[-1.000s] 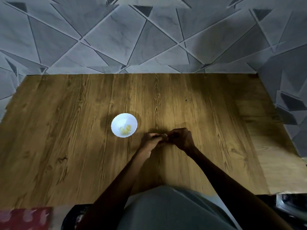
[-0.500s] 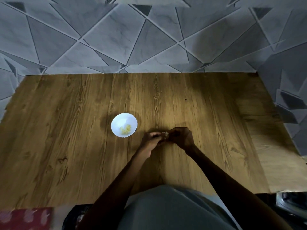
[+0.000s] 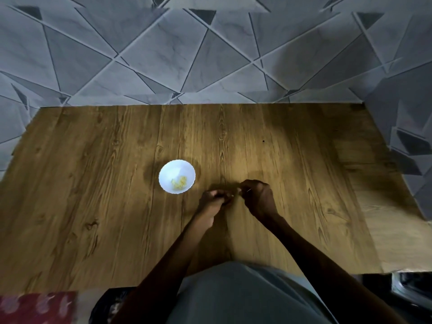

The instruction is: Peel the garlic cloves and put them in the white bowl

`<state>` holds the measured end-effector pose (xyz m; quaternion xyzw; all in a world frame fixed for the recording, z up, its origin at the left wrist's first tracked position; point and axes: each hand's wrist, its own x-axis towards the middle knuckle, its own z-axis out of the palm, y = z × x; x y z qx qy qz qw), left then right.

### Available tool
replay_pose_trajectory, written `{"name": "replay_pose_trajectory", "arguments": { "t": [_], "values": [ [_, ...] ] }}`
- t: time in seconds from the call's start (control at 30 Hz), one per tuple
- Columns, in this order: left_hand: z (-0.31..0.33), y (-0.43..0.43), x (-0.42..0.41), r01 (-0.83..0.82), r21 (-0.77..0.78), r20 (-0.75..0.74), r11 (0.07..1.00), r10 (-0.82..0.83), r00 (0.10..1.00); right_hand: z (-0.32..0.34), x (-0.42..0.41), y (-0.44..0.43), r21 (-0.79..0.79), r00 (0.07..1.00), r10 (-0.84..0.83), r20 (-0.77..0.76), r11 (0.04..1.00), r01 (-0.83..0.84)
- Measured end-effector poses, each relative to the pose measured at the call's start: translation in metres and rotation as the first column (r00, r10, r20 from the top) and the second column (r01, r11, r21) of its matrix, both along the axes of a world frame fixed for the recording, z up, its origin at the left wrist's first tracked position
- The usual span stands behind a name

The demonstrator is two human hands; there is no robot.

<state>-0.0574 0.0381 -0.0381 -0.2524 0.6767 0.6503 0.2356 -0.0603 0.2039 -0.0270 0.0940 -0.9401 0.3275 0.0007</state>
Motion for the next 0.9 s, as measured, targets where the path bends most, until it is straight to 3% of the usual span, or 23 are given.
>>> {"name": "replay_pose_trajectory", "arguments": {
  "t": [0.1,0.17,0.3,0.4,0.5,0.57,0.7,0.9],
  "values": [
    [0.006,0.002,0.004,-0.044,0.081,0.044,0.996,0.040,0.998,0.005,0.007,0.000,-0.146,0.996,0.082,0.033,0.986,-0.076],
    [0.012,0.003,0.009,-0.036,0.133,0.071,0.990,0.027,0.997,0.004,0.011,0.001,-0.199,0.996,0.053,0.067,0.979,-0.038],
    [0.007,0.001,0.018,-0.025,0.155,0.086,0.988,0.011,0.996,0.002,0.017,-0.002,-0.166,0.992,0.017,0.124,0.986,0.004],
    [0.002,0.000,0.022,0.110,-0.071,0.017,0.991,-0.109,0.994,-0.001,0.023,-0.002,-0.089,0.970,-0.006,0.243,0.996,0.028],
    [0.009,-0.001,0.026,0.203,-0.412,-0.121,0.888,-0.274,0.954,-0.002,0.026,-0.002,0.008,0.914,-0.083,0.398,0.996,0.087],
    [0.010,-0.002,0.029,0.205,-0.526,-0.183,0.825,-0.345,0.920,0.000,0.026,-0.003,0.071,0.893,-0.117,0.435,0.993,0.095],
    [0.013,-0.005,0.033,0.216,-0.594,-0.181,0.775,-0.391,0.903,0.004,0.026,-0.010,0.122,0.890,-0.153,0.430,0.986,0.111],
    [0.008,-0.009,0.035,0.242,-0.585,-0.169,0.774,-0.408,0.897,0.003,0.032,-0.016,0.151,0.898,-0.176,0.403,0.981,0.124]
  ]
}}
